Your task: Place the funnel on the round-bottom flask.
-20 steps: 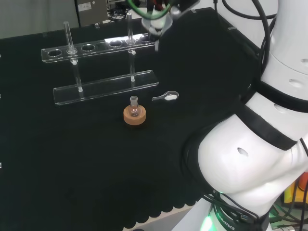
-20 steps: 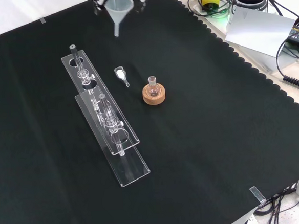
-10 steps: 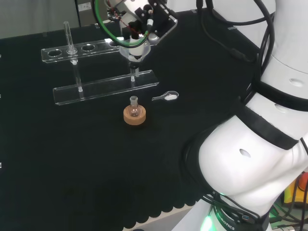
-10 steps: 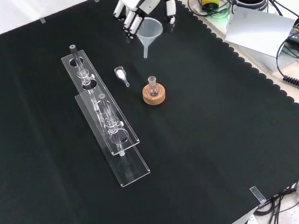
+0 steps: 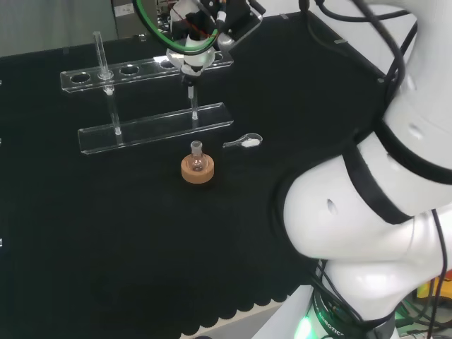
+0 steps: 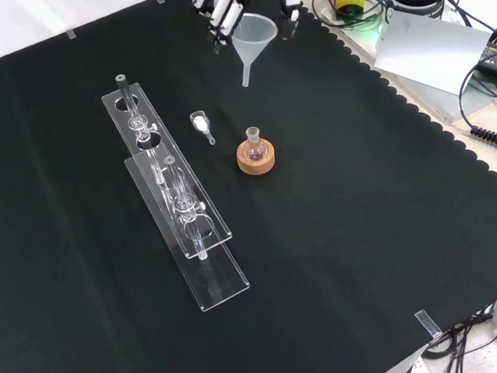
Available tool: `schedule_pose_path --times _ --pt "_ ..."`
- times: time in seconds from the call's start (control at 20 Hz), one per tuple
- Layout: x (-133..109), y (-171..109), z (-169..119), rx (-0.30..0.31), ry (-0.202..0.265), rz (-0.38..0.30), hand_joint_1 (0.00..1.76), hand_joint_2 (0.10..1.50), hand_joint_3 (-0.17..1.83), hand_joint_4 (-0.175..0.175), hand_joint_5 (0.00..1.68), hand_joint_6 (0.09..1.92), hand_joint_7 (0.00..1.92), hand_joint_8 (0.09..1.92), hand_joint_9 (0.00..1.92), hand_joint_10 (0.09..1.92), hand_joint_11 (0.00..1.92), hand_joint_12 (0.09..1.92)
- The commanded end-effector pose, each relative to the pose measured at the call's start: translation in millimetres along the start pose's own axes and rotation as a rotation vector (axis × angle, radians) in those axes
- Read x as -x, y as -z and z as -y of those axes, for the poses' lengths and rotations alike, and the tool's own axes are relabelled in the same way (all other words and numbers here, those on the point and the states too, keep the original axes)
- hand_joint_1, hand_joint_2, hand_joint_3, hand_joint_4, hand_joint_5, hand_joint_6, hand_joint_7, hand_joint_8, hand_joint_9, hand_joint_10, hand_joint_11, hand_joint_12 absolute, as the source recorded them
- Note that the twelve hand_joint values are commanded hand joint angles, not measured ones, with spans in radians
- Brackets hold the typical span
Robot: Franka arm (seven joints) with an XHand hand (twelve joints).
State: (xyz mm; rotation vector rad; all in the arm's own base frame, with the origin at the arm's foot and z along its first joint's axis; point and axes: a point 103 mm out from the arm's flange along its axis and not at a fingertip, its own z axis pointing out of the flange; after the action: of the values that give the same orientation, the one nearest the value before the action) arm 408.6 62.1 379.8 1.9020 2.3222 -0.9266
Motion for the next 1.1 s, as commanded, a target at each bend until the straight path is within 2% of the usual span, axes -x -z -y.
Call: schedule_pose_path --times 0.05,1.1 --pt "-3.9 -73.2 -28.8 -0.177 -0.039 0.047 0.77 0.71 0.54 0.002 0.50 0.54 0.58 0.70 1.12 0.52 0.45 1.30" --pt "-4.9 -67.1 -30.9 -0.175 -0.034 0.052 0.77 0.71 0.55 0.001 0.50 0.56 0.59 0.70 1.12 0.52 0.46 1.30"
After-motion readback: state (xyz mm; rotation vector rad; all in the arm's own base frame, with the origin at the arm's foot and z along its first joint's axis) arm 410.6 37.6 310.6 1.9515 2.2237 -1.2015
